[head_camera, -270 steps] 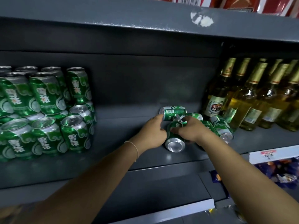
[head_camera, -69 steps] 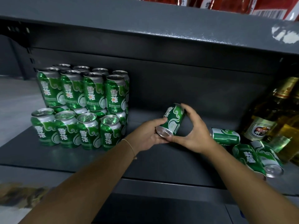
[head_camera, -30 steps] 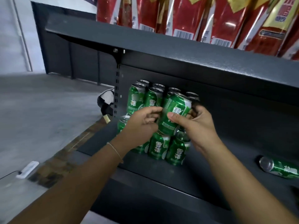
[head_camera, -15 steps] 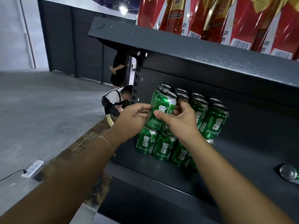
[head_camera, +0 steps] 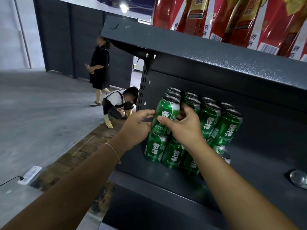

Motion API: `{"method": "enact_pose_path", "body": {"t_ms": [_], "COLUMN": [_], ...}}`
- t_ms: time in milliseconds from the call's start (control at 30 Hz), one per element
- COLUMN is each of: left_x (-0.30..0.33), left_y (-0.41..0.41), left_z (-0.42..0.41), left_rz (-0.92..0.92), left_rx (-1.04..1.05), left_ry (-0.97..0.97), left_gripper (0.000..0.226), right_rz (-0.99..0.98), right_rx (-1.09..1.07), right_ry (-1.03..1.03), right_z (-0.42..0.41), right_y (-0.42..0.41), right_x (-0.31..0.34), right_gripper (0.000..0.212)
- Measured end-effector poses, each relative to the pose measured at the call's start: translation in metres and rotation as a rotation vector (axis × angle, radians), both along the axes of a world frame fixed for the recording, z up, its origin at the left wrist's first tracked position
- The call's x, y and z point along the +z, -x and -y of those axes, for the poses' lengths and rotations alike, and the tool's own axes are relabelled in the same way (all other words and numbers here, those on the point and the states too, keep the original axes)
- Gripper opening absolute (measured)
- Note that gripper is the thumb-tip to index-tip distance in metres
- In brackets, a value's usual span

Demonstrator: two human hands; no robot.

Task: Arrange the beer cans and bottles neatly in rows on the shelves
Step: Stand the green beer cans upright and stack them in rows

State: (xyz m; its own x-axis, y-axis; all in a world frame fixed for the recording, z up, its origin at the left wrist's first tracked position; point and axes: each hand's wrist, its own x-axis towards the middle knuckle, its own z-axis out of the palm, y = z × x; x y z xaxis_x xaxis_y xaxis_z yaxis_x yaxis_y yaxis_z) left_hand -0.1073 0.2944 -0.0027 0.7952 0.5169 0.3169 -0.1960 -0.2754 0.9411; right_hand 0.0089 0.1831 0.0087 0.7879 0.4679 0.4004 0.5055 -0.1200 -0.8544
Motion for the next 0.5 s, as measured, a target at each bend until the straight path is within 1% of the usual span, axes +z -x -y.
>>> {"method": "enact_pose_path", "body": {"t_ms": [167, 200, 267, 300, 333, 433, 500], "left_x": [-0.0041, -0.0046, -0.005, -0.0051, -0.005, -0.0068, -0.0105], "left_y": [-0.0013, -0.0011, -0.0008, -0.0007, -0.0007, -0.0017, -0.0033], "left_z": [-0.0047, -0.0052, -0.0053, -0.0052, -0.0049, -0.005, -0.0061], "left_rz": [-0.033, -0.032, -0.032, -0.032, -0.029, -0.028, -0.035], "left_rx": [-0.022, -0.024, -0.024, -0.027, -0.032, -0.042, -0.043], "left_ry": [0.007, 0.01, 0.014, 0.02, 0.03, 0.048, 0.051], "left_gripper": [0.055, 0.055, 0.053, 0.053, 0.053, 0.053, 0.054], "right_rz": [-0.002, 0.0, -0.001, 0.003, 0.008, 0.035, 0.048], "right_rx": [-0.019, -0.017, -0.023, -0.024, -0.026, -0.037, -0.025], "right_ry": [0.006, 0.019, 0.044, 0.044, 0.05, 0.05, 0.06], "right_z": [-0.0017, -0.0015, -0.001, -0.0009, -0.0008, -0.0026, -0.002], "right_y": [0.0032, 0.0045, 0.0036, 0.0024, 0.0035, 0.0039, 0.004], "right_x": [-0.0023, -0.0014, -0.0018, -0.0031, -0.0029, -0.0043, -0.005], "right_gripper": [0.105, 0.097, 0.07, 0.064, 0.065, 0.089, 0.085]}}
